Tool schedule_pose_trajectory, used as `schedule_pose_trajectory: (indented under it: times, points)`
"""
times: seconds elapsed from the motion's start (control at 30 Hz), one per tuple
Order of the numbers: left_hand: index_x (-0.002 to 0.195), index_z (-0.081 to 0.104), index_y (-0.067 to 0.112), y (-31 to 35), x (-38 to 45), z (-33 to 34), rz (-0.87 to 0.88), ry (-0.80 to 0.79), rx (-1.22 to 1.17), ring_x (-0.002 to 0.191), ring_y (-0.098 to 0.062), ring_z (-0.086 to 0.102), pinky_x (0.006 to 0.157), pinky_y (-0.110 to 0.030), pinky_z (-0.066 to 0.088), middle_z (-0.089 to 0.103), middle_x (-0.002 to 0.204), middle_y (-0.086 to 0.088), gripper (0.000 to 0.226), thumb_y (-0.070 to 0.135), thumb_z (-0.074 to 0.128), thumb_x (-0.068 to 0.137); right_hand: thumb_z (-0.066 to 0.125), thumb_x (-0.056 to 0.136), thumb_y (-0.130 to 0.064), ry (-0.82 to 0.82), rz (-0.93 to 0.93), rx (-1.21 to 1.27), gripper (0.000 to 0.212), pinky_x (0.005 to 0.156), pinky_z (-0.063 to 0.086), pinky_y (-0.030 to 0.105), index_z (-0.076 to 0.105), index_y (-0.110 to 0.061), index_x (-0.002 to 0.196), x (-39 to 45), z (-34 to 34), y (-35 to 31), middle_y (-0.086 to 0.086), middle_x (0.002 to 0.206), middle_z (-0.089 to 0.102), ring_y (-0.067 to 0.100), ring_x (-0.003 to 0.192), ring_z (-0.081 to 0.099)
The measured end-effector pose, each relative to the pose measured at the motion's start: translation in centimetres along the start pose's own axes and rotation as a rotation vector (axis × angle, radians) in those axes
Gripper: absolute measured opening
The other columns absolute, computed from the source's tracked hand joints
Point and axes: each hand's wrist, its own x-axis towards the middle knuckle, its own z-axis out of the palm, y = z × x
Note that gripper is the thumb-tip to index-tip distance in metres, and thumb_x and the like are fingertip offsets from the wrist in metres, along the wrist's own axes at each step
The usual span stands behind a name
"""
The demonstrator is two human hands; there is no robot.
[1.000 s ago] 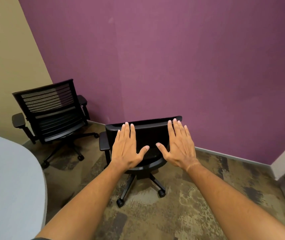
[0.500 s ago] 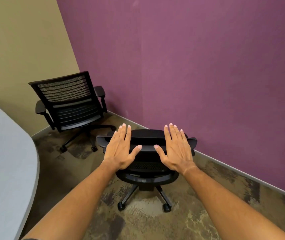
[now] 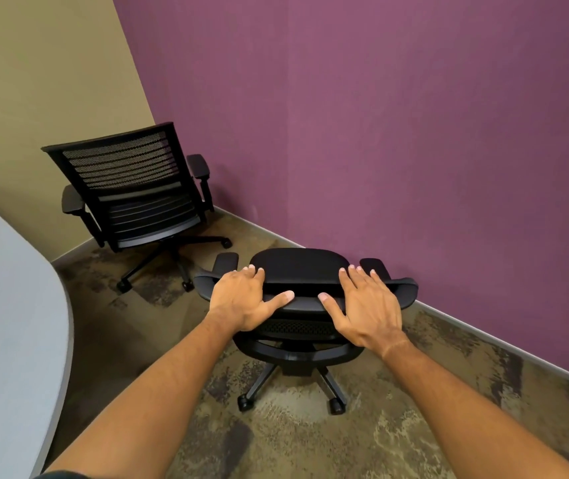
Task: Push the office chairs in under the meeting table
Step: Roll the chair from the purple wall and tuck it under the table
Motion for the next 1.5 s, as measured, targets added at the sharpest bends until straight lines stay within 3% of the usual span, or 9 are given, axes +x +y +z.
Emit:
schedule_pose_trajectory:
  times: [0.07, 0.2, 0.53, 1.13, 1.37, 1.5]
  points:
    - [0.114, 0.062, 0.015, 0.0, -0.4, 0.2, 0.014, 0.048, 0.029, 0.104, -0.025, 0.061, 0.089, -0.04, 0.046, 0.064, 0.119, -0.008, 0.112, 0.092, -0.006, 0.069, 0.007, 0.091, -0.071, 0.002, 0.014, -0.011, 0.093, 0.121, 0.021, 0.042, 0.044, -0.006, 0.146, -0.1, 0.1, -0.3, 0.017, 0.148, 0.047, 0.027, 0.142, 0.038]
    - [0.098, 0.064, 0.016, 0.1, -1.3, 0.2, -0.003, 0.056, 0.047, 0.088, -0.023, 0.061, 0.08, -0.038, 0.044, 0.066, 0.099, -0.003, 0.1, 0.09, 0.001, 0.074, 0.008, 0.091, -0.071, 0.001, 0.034, -0.02, 0.092, 0.12, 0.023, 0.042, 0.047, -0.006, 0.144, -0.2, 0.0, -0.8, 0.018, 0.147, 0.049, 0.028, 0.14, 0.04]
    - [0.1, 0.065, 0.016, 1.9, -2.4, 0.1, -0.092, 0.053, 0.045, 0.088, -0.023, 0.061, 0.083, -0.037, 0.044, 0.066, 0.096, -0.003, 0.097, 0.088, 0.005, 0.075, 0.003, 0.09, -0.073, -0.036, -0.011, -0.021, 0.096, 0.119, 0.026, 0.041, 0.048, -0.008, 0.143, 0.5, -0.2, 0.2, 0.017, 0.146, 0.049, 0.028, 0.14, 0.041]
    - [0.096, 0.066, 0.017, 11.0, -4.5, 0.0, -0.394, 0.086, 0.046, 0.086, -0.022, 0.063, 0.083, -0.037, 0.047, 0.067, 0.093, -0.002, 0.104, 0.089, -0.005, 0.072, 0.008, 0.089, -0.073, -0.038, -0.286, 0.035, 0.092, 0.12, 0.018, 0.037, 0.044, -0.011, 0.146, 2.0, -0.8, 7.4, 0.016, 0.151, 0.044, 0.024, 0.144, 0.035]
    - [0.099, 0.067, 0.014, 13.8, -4.3, 0.0, -0.509, 0.056, 0.067, 0.09, -0.024, 0.064, 0.082, -0.036, 0.046, 0.069, 0.102, -0.006, 0.107, 0.088, -0.006, 0.074, 0.017, 0.09, -0.072, -0.022, -0.374, 0.072, 0.088, 0.118, 0.026, 0.039, 0.054, -0.008, 0.139, 3.8, -0.9, 9.3, 0.018, 0.143, 0.053, 0.027, 0.137, 0.045]
    - [0.096, 0.066, 0.013, 15.3, -3.9, -0.2, -0.562, 0.037, 0.087, 0.086, -0.024, 0.064, 0.079, -0.035, 0.046, 0.067, 0.098, -0.005, 0.101, 0.086, -0.001, 0.077, 0.021, 0.089, -0.071, -0.013, -0.414, 0.09, 0.086, 0.117, 0.029, 0.04, 0.056, -0.008, 0.137, 4.8, -0.9, 10.3, 0.018, 0.141, 0.054, 0.028, 0.135, 0.048]
